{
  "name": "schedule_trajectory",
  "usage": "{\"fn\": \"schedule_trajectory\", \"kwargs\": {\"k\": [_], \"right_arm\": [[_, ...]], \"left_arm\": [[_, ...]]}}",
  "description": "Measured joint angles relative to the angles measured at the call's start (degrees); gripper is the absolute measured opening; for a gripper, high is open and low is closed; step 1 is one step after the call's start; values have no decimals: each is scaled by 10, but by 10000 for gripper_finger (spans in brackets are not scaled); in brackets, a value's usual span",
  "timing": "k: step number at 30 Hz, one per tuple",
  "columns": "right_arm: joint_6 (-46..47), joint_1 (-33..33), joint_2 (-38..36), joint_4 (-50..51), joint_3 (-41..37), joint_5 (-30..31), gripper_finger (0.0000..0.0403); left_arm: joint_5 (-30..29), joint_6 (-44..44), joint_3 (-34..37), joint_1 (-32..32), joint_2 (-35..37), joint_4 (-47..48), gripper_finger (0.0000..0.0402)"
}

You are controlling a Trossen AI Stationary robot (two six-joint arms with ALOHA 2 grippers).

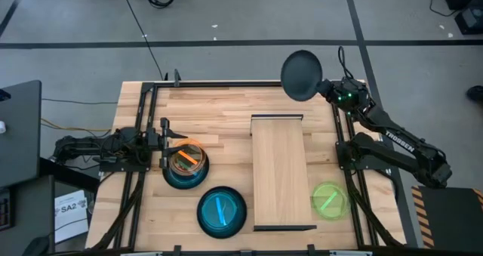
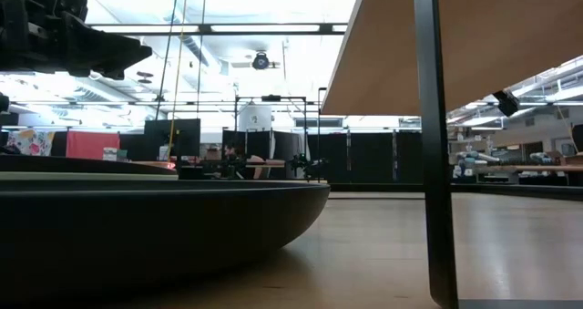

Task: Place and stack plates onto a shelf
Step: Put the top right black plate on the shelf

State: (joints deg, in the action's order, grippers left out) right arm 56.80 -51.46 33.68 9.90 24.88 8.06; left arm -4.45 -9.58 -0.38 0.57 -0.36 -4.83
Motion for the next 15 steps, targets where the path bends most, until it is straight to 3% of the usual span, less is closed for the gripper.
{"fn": "schedule_trajectory", "kwargs": {"k": [7, 15], "right_arm": [[-26, 0, -11, 6, 41, -35, 14], [-72, 35, -11, 46, 130, -120, 14]], "left_arm": [[0, 0, 0, 0, 0, 0, 160], [0, 0, 0, 0, 0, 0, 160]]}}
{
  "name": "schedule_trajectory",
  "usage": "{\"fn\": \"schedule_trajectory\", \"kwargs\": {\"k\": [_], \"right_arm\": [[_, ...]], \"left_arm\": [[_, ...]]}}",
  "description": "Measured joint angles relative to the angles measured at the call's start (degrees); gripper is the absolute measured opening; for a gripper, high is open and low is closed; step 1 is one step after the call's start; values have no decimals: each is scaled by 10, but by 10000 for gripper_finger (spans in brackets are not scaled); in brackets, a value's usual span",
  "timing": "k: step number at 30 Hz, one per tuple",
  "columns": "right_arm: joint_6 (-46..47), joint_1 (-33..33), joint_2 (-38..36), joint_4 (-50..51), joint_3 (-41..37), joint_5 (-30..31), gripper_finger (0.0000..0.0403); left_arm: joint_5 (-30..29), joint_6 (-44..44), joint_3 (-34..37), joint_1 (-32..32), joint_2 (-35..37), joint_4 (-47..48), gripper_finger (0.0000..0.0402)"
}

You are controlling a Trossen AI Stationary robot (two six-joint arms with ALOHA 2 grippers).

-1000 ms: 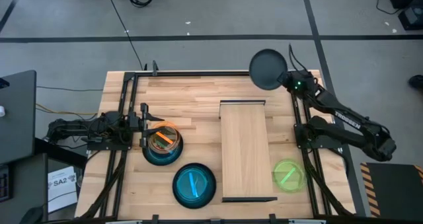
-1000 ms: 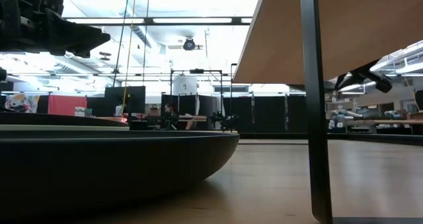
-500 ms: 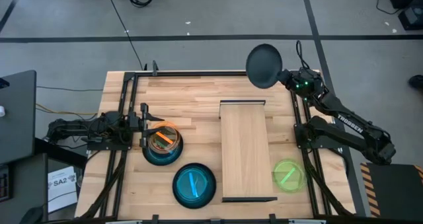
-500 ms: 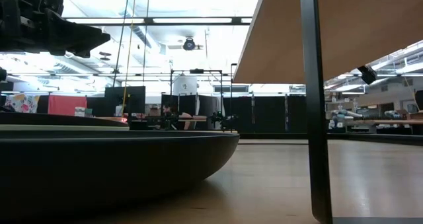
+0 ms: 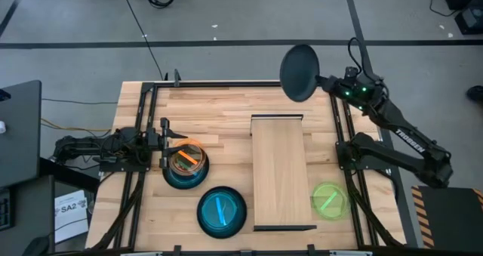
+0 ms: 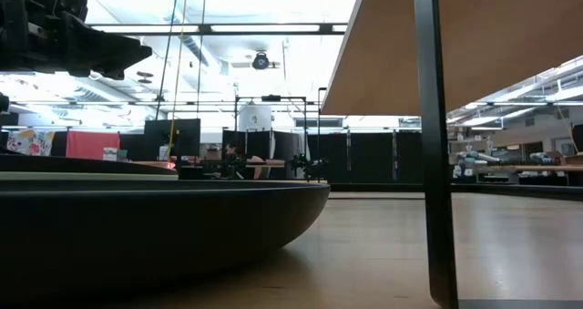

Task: Place and stack plates onto a shelf
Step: Put the top right black plate on the shelf

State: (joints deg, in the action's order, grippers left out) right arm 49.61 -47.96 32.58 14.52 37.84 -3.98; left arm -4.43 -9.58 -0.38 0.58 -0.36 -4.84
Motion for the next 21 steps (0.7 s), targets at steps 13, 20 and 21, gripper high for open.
{"fn": "schedule_trajectory", "kwargs": {"k": [13, 20, 21], "right_arm": [[1, 159, 0, 250, 155, -51, 14], [57, 272, 23, 251, 156, -30, 14], [63, 289, 32, 251, 156, -23, 14]], "left_arm": [[0, 0, 0, 0, 0, 0, 160], [0, 0, 0, 0, 0, 0, 160], [0, 0, 0, 0, 0, 0, 160]]}}
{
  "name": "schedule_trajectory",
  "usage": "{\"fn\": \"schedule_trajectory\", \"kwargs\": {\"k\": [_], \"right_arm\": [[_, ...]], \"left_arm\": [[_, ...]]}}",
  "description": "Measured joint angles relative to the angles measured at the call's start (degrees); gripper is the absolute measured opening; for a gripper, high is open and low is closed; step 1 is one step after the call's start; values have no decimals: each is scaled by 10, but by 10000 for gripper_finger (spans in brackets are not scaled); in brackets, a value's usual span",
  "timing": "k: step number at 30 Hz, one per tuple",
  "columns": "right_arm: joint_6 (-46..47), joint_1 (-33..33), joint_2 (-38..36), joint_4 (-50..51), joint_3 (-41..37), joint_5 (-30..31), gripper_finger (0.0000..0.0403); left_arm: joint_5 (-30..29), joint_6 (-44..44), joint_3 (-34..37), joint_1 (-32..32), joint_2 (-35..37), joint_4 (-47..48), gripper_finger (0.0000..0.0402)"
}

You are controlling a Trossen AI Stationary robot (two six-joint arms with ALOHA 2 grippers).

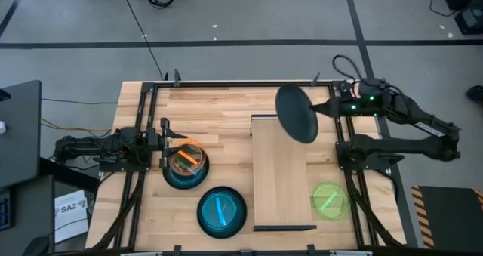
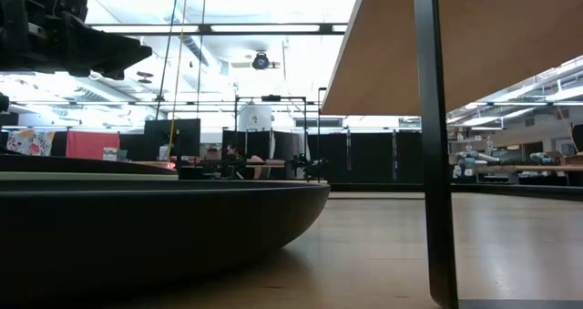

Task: Place and stack plates onto a shelf
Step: Put the top right black plate on the shelf

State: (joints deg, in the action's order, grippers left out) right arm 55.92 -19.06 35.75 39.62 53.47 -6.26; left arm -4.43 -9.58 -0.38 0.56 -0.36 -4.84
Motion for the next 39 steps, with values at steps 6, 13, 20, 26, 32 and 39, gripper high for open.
{"fn": "schedule_trajectory", "kwargs": {"k": [6, 13, 20, 26, 32, 39], "right_arm": [[42, 109, 71, -9, 0, 20, 14], [109, 236, 133, -49, 0, 29, 14], [183, 349, 166, -49, 0, 94, 14], [225, 422, 184, -49, 0, 128, 15], [240, 470, 210, -32, 0, 128, 15], [238, 487, 241, 5, 0, 137, 15]], "left_arm": [[0, 0, 0, 0, 0, 0, 160], [0, 0, 0, 0, 0, 0, 160], [0, 0, 0, 0, 0, 0, 160], [0, 0, 0, 0, 0, 0, 160], [0, 0, 0, 0, 0, 1, 160], [0, 0, 0, 0, 0, 1, 160]]}}
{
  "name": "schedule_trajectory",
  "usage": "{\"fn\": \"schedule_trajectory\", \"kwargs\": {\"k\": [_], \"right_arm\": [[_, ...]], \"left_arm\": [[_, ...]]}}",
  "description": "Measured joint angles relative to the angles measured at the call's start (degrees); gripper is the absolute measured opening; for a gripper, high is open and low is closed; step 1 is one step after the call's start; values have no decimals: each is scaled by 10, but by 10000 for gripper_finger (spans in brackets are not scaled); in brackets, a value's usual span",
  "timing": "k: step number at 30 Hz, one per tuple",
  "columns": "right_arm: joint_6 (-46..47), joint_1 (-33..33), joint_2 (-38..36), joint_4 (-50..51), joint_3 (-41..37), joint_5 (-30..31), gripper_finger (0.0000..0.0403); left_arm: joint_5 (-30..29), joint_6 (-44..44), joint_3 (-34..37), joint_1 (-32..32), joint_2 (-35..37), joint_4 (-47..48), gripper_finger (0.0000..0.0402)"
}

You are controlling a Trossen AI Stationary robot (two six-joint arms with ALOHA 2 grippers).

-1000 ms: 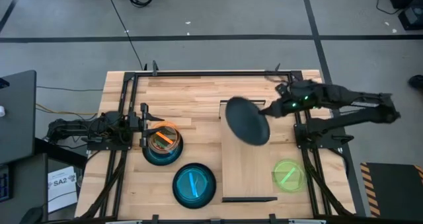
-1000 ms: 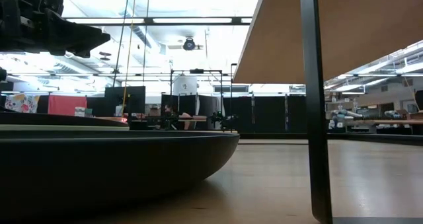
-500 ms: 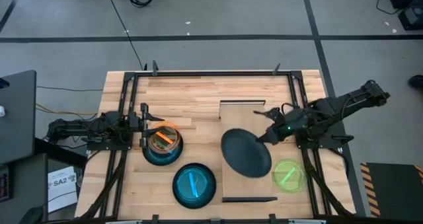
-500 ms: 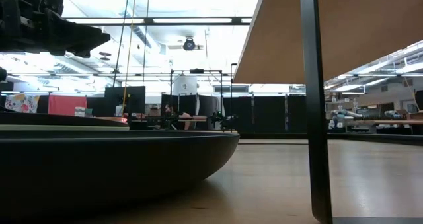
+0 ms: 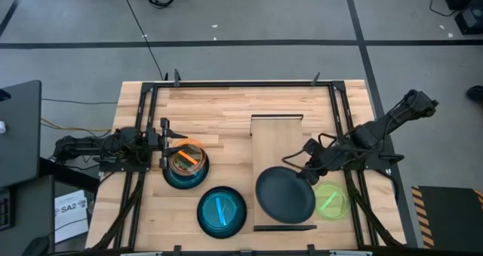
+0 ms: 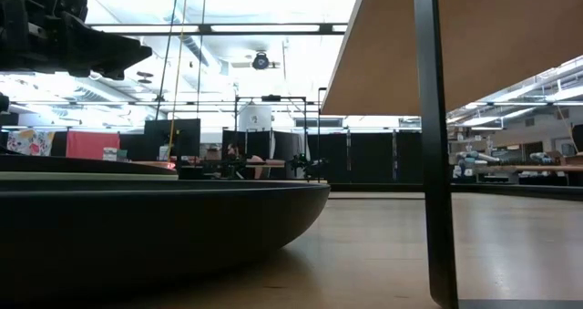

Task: Place and stack plates onto a shelf
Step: Put the top right black plate on the shelf

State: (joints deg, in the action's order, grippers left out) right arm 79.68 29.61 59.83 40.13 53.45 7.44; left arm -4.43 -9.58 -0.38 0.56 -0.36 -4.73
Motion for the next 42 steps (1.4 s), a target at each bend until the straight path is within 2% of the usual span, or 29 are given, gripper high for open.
{"fn": "schedule_trajectory", "kwargs": {"k": [18, 28, 42], "right_arm": [[-75, 0, 47, 8, 0, 21, 16], [-122, 1, 48, 7, 0, 15, 16], [-137, 0, 47, 7, -24, 20, 16]], "left_arm": [[0, 0, 0, 0, 0, 2, 160], [0, 0, 0, 0, 0, 3, 160], [0, 0, 0, 0, 0, 3, 160]]}}
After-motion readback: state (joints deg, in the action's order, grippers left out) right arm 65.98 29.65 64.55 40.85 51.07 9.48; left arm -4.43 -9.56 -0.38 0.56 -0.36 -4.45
